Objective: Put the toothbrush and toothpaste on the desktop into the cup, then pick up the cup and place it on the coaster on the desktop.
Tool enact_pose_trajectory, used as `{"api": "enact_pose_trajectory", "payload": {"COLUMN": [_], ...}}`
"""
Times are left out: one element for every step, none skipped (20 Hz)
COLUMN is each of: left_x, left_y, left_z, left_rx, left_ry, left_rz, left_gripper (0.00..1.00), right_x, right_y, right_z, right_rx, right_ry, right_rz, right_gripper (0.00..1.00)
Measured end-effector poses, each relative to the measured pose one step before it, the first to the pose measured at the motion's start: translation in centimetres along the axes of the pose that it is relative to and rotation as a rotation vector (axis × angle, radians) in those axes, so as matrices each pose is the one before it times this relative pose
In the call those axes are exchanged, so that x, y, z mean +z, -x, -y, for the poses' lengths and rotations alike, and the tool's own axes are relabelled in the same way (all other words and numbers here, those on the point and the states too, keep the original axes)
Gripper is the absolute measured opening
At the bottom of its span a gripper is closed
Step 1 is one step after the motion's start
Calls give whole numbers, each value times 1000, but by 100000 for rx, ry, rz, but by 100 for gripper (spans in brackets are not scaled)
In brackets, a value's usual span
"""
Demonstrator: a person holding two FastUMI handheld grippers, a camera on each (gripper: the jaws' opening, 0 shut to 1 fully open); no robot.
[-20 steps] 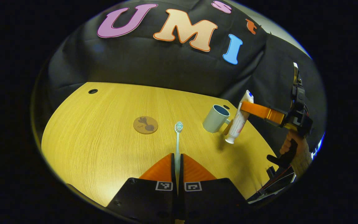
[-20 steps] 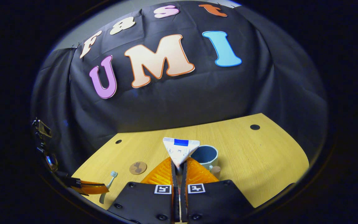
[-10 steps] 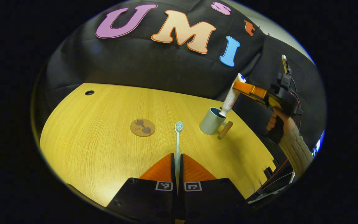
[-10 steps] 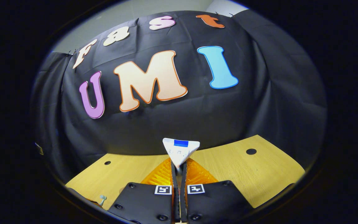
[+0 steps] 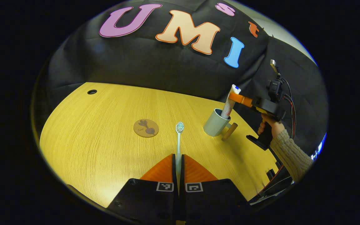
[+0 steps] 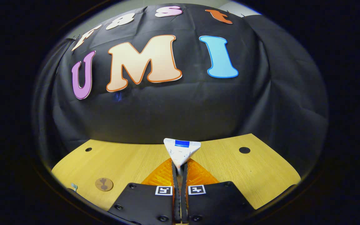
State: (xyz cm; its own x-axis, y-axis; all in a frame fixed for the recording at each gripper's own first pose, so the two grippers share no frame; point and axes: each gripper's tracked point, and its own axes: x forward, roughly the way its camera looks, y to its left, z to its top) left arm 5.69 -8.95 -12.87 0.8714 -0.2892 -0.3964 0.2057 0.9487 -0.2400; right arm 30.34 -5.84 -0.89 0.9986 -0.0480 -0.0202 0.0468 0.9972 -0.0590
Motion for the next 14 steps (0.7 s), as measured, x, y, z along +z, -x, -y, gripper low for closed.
{"api": "enact_pose_trajectory", "payload": {"left_x": [0, 139, 100, 100, 20, 159, 143, 232, 64, 85, 173, 132, 227, 286], "left_y": [-192, -180, -147, -135, -106, -108, -120, -207, -314, -226, -166, -131, -121, -198], "left_z": [13, -34, 93, -13, -47, 9, 25, 85, 72, 186, 161, 215, 254, 199], "left_rx": [-264, -130, -328, 20, 225, 58, 268, -206, -36, -401, -378, -487, -505, -392], "left_ry": [182, 427, 665, 420, -47, -566, -634, -629, -619, -496, -450, -478, -595, -692], "left_rz": [323, 595, 509, 347, -148, 201, 131, 123, 331, 273, 131, 276, 351, 609], "left_gripper": [0, 0, 0, 0, 0, 0, 0, 0, 0, 0, 0, 0, 0, 0], "right_x": [-606, -831, -782, -584, -522, -509, -260, -318, -529, -451, -148, 597, 540, 925], "right_y": [-193, -22, -27, -32, 129, 215, 57, 58, 129, 137, 569, -72, 591, 558], "right_z": [70, -6, -51, -180, -2, -136, -132, 106, 56, -40, 0, 30, -231, -59], "right_rx": [-803, -495, 27, -119, -8, 187, 195, -125, -173, 347, 650, -27, 1199, 980], "right_ry": [348, 479, 370, 261, 420, 921, 1073, 904, 1049, 608, -8, -633, -894, -1320], "right_rz": [-1141, -1548, -950, -1277, -1012, -626, -230, -319, -772, -1021, -265, 1733, 2766, 2560], "right_gripper": [4, 4, 4, 5, 5, 7, 7, 9, 11, 13, 18, 18, 24, 42]}}
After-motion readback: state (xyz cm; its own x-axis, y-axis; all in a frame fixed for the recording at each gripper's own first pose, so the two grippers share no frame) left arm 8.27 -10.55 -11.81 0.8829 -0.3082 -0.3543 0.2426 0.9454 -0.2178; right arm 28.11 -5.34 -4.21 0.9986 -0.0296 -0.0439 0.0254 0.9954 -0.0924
